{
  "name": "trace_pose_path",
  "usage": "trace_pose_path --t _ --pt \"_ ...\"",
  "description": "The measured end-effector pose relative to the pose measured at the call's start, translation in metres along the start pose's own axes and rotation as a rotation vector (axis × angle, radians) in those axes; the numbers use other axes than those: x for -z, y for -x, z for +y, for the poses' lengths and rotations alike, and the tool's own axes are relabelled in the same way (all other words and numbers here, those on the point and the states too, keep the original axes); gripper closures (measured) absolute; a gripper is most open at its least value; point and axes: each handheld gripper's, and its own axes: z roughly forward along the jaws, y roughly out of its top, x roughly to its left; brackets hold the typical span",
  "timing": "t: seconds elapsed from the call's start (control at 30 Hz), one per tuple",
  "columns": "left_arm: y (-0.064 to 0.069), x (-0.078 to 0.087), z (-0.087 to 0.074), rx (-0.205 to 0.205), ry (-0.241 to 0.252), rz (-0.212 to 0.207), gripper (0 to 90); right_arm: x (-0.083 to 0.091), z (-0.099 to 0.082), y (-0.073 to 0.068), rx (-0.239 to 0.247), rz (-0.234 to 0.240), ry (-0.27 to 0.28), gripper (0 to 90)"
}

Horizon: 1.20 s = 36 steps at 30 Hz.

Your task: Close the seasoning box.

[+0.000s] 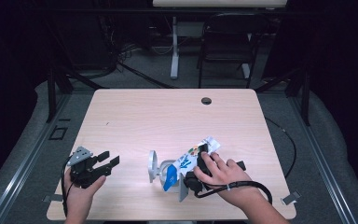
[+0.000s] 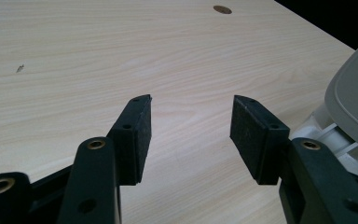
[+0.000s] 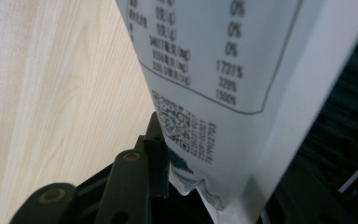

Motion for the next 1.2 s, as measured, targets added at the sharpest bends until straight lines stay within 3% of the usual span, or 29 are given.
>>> trace_pose_path --t 1.2 --pt "-0.0002 0.0004 0.0002 0.001 0.0 0.001 48.8 0.0039 0.0006 0.0053 0.01 -0.028 -0.013 72.7"
